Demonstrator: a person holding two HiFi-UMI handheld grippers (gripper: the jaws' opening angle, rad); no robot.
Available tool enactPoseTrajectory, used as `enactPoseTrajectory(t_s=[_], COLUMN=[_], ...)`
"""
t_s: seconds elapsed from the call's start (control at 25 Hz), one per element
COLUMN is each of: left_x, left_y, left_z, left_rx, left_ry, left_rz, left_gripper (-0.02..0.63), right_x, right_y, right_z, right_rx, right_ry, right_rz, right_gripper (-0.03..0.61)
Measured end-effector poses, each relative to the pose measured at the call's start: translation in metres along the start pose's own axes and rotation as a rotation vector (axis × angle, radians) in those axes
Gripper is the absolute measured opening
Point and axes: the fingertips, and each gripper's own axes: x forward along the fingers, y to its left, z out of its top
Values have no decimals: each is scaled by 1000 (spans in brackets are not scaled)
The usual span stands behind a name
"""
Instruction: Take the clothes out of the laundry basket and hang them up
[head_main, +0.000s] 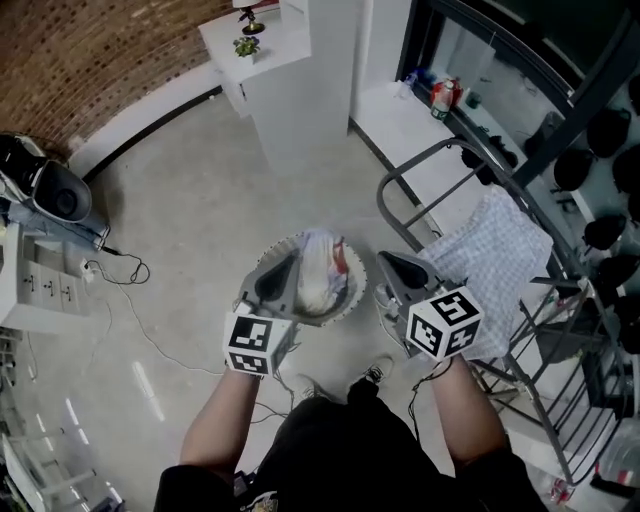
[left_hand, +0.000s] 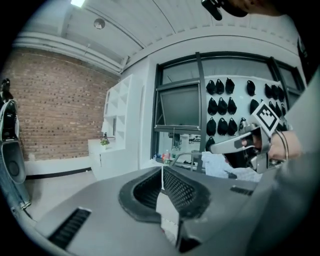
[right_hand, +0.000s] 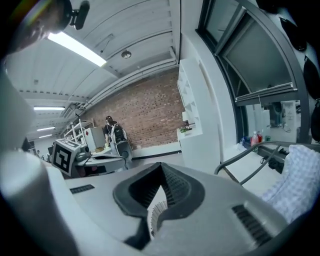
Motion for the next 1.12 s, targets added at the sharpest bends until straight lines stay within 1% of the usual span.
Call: enactPoseTrajectory(t_s=[0.16,0.28,0.4,0.56,0.8,0.96,1.12], left_x=[-27,-40,-50,-56,-51,-32,-10], left_y=[37,59,74,83,85,82,81], left_z=[-12,-19,-30,-44,-54,-61,-67], left_rx=[-13,-28,-45,-66,-95,-104,-113], left_ry=[0,0,6,13,34,58,99], left_rz=[18,32,41,39,48,77,127], left_gripper=[11,11,11,11,11,11,11], right_x=[28,46,59,70,83,99,122], right_y=[38,57,71,80,75,50,27], right_z=[-7,-11,-19,-31,-42,-50,-60], right_rx=[2,-2,-2,2,18,35,42], right_ry=[8,22,38,57,95,118,141], right_rz=[16,28,34,37,47,66,109], right_gripper=[6,6,6,6,6,6,6])
